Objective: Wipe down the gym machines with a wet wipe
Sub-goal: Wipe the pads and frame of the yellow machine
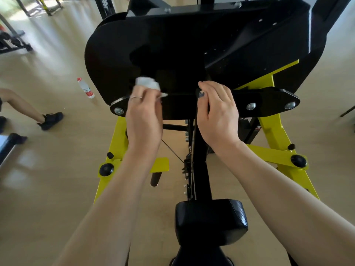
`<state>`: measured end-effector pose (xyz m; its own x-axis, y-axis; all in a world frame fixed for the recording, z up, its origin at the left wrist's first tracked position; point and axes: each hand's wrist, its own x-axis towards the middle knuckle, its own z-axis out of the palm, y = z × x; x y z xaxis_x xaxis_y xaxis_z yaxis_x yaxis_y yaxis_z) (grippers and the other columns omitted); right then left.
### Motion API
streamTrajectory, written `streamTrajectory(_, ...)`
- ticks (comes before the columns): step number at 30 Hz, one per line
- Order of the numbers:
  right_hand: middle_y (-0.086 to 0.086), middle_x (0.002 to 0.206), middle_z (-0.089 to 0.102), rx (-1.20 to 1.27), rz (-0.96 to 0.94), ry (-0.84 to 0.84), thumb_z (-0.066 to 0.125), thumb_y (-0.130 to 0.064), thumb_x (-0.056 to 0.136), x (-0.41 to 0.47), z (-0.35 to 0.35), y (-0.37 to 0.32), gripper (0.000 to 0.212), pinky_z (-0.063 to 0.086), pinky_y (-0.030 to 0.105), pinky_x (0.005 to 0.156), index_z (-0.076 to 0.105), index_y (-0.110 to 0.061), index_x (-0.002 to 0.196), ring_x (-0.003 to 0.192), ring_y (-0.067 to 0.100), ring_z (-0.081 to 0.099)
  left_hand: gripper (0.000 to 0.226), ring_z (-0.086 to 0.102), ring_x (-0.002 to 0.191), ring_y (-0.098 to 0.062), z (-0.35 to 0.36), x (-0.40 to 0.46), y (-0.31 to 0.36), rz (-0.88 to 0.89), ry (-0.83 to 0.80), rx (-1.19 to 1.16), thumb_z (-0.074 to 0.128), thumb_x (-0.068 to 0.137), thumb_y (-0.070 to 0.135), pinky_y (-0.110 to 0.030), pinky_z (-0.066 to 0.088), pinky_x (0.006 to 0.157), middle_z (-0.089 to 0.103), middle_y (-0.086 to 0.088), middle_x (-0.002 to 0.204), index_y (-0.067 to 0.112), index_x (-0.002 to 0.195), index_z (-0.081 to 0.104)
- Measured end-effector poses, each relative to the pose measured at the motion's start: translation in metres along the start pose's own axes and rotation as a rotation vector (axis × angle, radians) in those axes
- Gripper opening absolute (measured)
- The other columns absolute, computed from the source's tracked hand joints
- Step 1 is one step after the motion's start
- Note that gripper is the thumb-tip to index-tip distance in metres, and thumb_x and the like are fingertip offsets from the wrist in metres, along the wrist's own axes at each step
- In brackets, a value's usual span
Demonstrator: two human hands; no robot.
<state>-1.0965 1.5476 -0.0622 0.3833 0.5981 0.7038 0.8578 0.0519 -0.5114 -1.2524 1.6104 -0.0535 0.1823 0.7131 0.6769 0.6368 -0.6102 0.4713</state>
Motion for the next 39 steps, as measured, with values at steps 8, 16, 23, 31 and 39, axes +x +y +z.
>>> streamTrajectory(8, 0.008, 0.126, 0.068, -0.014, -0.02, 0.032, 0.043, -0.017, 0.104, -0.001, 0.002, 0.001, 0.037, 0.039, 0.022, 0.107, 0.068, -0.002, 0.126, 0.122, 0.022, 0.059, 0.01, 0.054, 0.086, -0.027, 0.012, -0.011, 0.005, 0.35, -0.282, 0.214, 0.068, 0.088, 0.002, -0.035, 0.042, 0.052, 0.058, -0.012, 0.104, 0.003, 0.095, 0.061)
streamTrajectory(16, 0.007, 0.126, 0.068, -0.018, -0.031, 0.018, 0.042, -0.018, 0.105, 0.0, 0.001, 0.003, 0.037, 0.036, 0.019, 0.108, 0.068, -0.003, 0.127, 0.123, 0.021, 0.058, 0.012, 0.056, 0.089, -0.024, 0.0, -0.002, -0.015, 0.252, -0.147, 0.132, 0.057, 0.099, 0.01, -0.037, 0.047, 0.065, 0.058, -0.008, 0.101, 0.002, 0.097, 0.067)
streamTrajectory(23, 0.008, 0.124, 0.069, -0.009, -0.007, 0.041, 0.043, -0.017, 0.104, -0.001, 0.003, -0.001, 0.036, 0.039, 0.021, 0.106, 0.069, -0.003, 0.125, 0.12, 0.021, 0.059, 0.013, 0.051, 0.089, -0.014, -0.035, 0.022, -0.061, -0.172, 0.125, 0.066, 0.056, 0.095, 0.012, -0.02, 0.036, 0.072, 0.065, -0.012, 0.099, 0.006, 0.104, 0.063)
streamTrajectory(31, 0.009, 0.123, 0.069, -0.016, -0.023, 0.051, 0.043, -0.016, 0.104, 0.0, 0.003, 0.0, 0.035, 0.04, 0.023, 0.106, 0.069, -0.002, 0.123, 0.119, 0.023, 0.06, 0.019, 0.06, 0.092, -0.028, -0.003, 0.017, 0.015, 0.282, -0.155, 0.063, 0.057, 0.095, 0.004, -0.032, 0.046, 0.07, 0.064, -0.01, 0.1, 0.004, 0.111, 0.066)
streamTrajectory(39, 0.008, 0.125, 0.069, -0.025, 0.005, 0.01, 0.041, -0.019, 0.105, -0.001, 0.001, -0.002, 0.038, 0.042, 0.026, 0.108, 0.069, -0.003, 0.126, 0.122, 0.021, 0.059, 0.007, 0.056, 0.083, -0.023, -0.039, 0.029, -0.029, 0.151, -0.132, 0.129, 0.061, 0.098, 0.006, -0.025, 0.034, 0.068, 0.064, -0.009, 0.094, 0.005, 0.105, 0.062)
